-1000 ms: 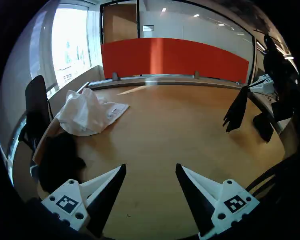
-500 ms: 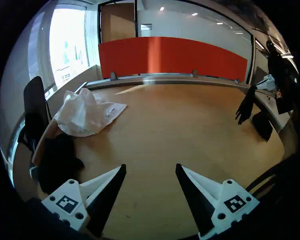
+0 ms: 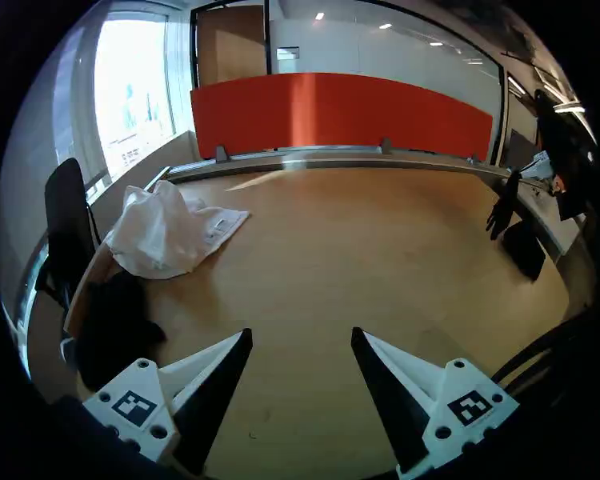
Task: Fold towel
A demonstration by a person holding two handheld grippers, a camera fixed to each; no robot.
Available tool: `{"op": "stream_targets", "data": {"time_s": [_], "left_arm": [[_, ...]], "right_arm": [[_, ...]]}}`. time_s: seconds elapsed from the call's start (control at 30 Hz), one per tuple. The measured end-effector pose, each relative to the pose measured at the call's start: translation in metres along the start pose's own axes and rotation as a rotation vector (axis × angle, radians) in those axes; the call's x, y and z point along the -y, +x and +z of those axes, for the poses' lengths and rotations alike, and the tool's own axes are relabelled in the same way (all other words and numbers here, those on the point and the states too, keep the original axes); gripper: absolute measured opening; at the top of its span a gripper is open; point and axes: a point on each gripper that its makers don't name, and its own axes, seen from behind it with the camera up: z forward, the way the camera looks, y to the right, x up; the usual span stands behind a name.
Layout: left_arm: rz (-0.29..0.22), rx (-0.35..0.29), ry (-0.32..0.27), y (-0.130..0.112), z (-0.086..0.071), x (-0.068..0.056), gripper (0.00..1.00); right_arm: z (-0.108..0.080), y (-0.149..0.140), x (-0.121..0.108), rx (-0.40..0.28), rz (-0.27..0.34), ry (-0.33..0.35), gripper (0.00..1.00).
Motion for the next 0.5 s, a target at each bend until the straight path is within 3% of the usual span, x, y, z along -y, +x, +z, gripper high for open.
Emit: {"op": "stream_targets", "data": {"time_s": [0.5], "left_arm": [[0.019, 0.006, -0.011, 0.007, 0.004, -0.012, 0.92]], "right_arm": [[-0.012, -0.029, -0.059, 0.045, 0.046, -0.055, 0.04]]}}
